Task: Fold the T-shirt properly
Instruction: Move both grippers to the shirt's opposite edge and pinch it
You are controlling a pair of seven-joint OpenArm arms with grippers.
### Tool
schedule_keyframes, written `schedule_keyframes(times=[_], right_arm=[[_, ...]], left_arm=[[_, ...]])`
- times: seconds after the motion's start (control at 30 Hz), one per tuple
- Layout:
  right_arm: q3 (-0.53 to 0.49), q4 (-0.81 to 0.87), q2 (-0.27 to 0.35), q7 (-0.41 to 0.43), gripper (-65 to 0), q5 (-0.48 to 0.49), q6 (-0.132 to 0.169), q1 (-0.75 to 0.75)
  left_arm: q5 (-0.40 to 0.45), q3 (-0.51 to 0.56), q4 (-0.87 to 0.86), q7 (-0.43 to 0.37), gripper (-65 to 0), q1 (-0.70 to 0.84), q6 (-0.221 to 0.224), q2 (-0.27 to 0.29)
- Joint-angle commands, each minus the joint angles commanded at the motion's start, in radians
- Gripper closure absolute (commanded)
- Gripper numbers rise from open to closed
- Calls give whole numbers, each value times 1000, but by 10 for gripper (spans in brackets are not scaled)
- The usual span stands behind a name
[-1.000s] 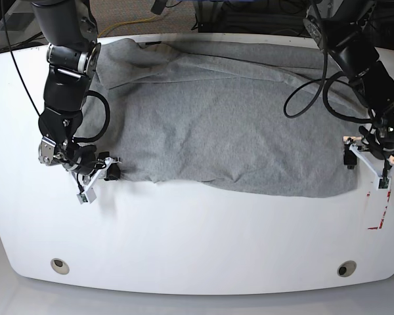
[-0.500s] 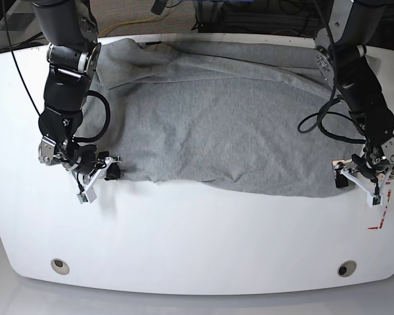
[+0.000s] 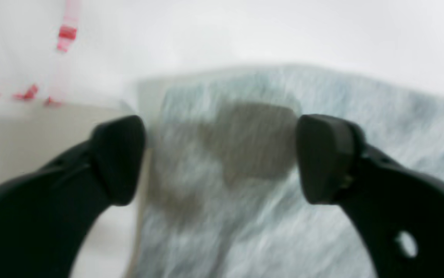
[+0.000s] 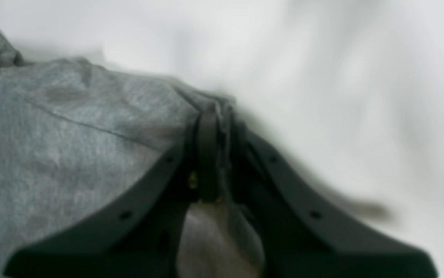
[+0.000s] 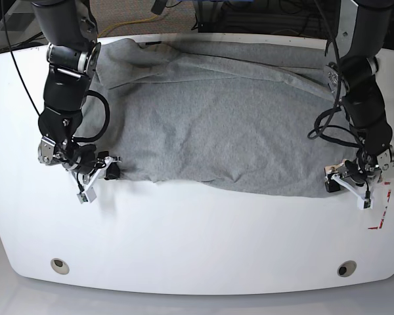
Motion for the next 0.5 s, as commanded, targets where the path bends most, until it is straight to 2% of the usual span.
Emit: schedule_keyframes(times=[0.2, 0.27, 0.4, 0.5], right_arm=[[0, 2, 2, 0, -43, 3, 0, 5], [0, 14, 3, 0, -43, 2, 0, 6], [0, 80, 3, -2, -41, 2, 0, 3], [0, 127, 5, -21, -41, 0, 0, 8]], left_arm=[[3, 0, -12, -23, -83, 3, 3, 2], [3, 0, -12, -23, 0, 3, 3, 2], [0, -3, -8, -21, 0, -2, 2, 2], [0, -5, 86, -18, 0, 6, 2, 3]])
